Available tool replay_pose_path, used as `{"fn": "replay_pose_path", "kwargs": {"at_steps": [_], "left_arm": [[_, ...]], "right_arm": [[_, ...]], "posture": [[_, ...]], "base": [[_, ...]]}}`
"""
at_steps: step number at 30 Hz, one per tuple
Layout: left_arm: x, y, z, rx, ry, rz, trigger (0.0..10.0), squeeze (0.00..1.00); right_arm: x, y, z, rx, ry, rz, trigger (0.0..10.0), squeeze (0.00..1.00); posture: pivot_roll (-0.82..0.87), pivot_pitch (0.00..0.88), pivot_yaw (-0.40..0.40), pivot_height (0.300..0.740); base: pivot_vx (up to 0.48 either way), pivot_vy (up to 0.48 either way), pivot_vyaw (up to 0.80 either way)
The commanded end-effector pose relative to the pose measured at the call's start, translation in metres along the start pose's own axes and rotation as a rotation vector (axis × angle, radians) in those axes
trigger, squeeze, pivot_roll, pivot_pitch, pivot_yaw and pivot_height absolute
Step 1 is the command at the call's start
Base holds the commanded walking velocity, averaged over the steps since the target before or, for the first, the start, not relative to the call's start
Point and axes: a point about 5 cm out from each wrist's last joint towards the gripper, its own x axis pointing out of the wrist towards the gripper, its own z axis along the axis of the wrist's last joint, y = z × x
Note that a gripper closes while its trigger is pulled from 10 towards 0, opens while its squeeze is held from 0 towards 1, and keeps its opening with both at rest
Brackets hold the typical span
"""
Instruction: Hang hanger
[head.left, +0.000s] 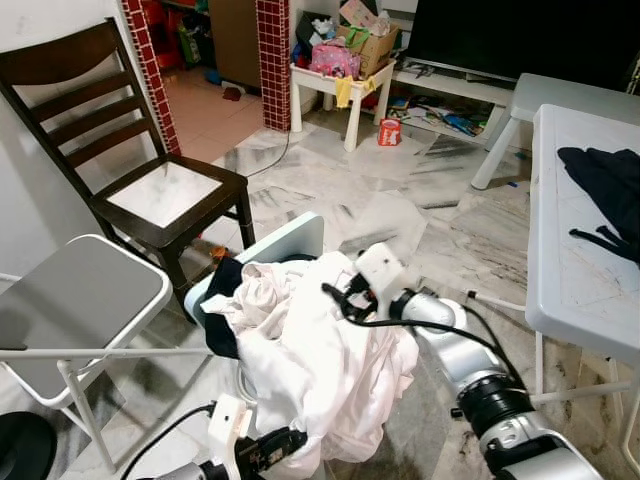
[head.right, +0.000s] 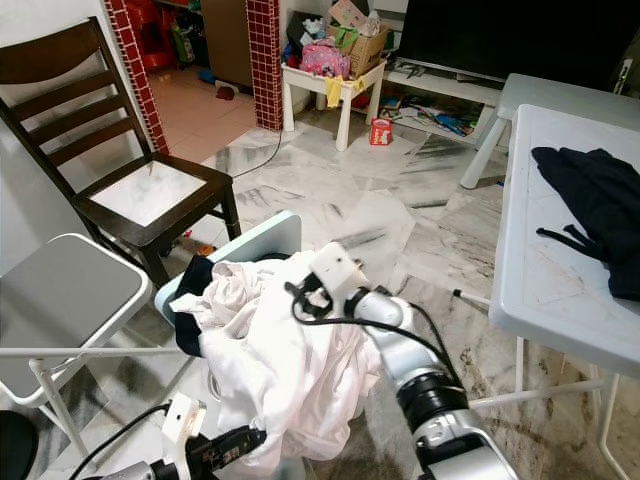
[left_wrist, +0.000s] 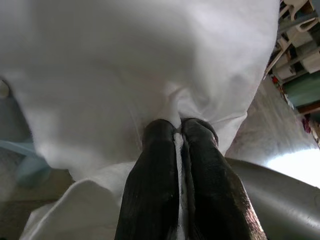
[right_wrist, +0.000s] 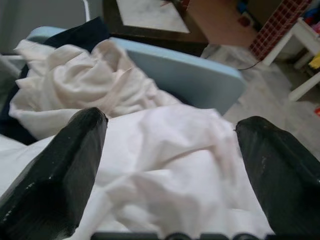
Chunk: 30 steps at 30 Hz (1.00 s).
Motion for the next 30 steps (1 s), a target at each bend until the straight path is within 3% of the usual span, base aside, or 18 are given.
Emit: {"fn": "replay_pose_path", "kwargs": {"at_steps": [1, 6, 12, 13, 14, 15, 22, 30], "left_arm": [[0.002, -0.003, -0.009, 0.019, 0.04, -0.016, 0.0, 0.0], [0.005, -0.006, -0.046, 0.018, 0.097, -0.01, 0.0, 0.0], [-0.002, -0.01, -0.063, 0.026, 0.118, -0.006, 0.0, 0.0], [-0.003, -0.011, -0.067, 0.031, 0.119, -0.009, 0.0, 0.0], [-0.003, -0.011, -0.069, 0.035, 0.119, -0.009, 0.0, 0.0], [-0.002, -0.012, -0.071, 0.038, 0.118, -0.009, 0.0, 0.0], [-0.004, -0.017, -0.088, 0.048, 0.134, 0.014, 0.0, 0.0], [-0.007, -0.012, -0.093, 0.084, 0.113, 0.119, 0.0, 0.0]], "right_arm": [[0.002, -0.001, -0.003, -0.021, 0.032, -0.047, 10.0, 0.0], [0.006, -0.01, -0.013, 0.025, 0.124, -0.271, 10.0, 0.0], [0.006, -0.008, -0.025, 0.087, 0.19, -0.291, 10.0, 0.0], [0.007, -0.003, -0.031, 0.129, 0.215, -0.269, 3.6, 0.0], [0.007, -0.001, -0.033, 0.149, 0.224, -0.262, 3.6, 0.0], [0.007, 0.001, -0.035, 0.166, 0.231, -0.253, 0.0, 0.0], [0.004, 0.021, -0.052, 0.227, 0.282, -0.144, 0.0, 0.0], [-0.008, 0.015, -0.069, 0.251, 0.315, -0.146, 0.0, 0.0]], "posture": [[-0.05, 0.0, -0.053, 0.74], [-0.04, 0.0, -0.055, 0.74], [-0.04, 0.0, -0.056, 0.74], [-0.04, 0.001, -0.056, 0.74], [-0.04, 0.001, -0.056, 0.74], [-0.04, 0.001, -0.056, 0.74], [-0.04, 0.002, -0.055, 0.74], [-0.04, 0.003, -0.053, 0.74]], "base": [[0.0, 0.0, 0.0], [0.0, 0.0, 0.0], [0.0, 0.0, 0.0], [0.0, 0.0, 0.0], [0.0, 0.0, 0.0], [0.0, 0.0, 0.0], [0.0, 0.0, 0.0], [0.0, 0.0, 0.0]]}}
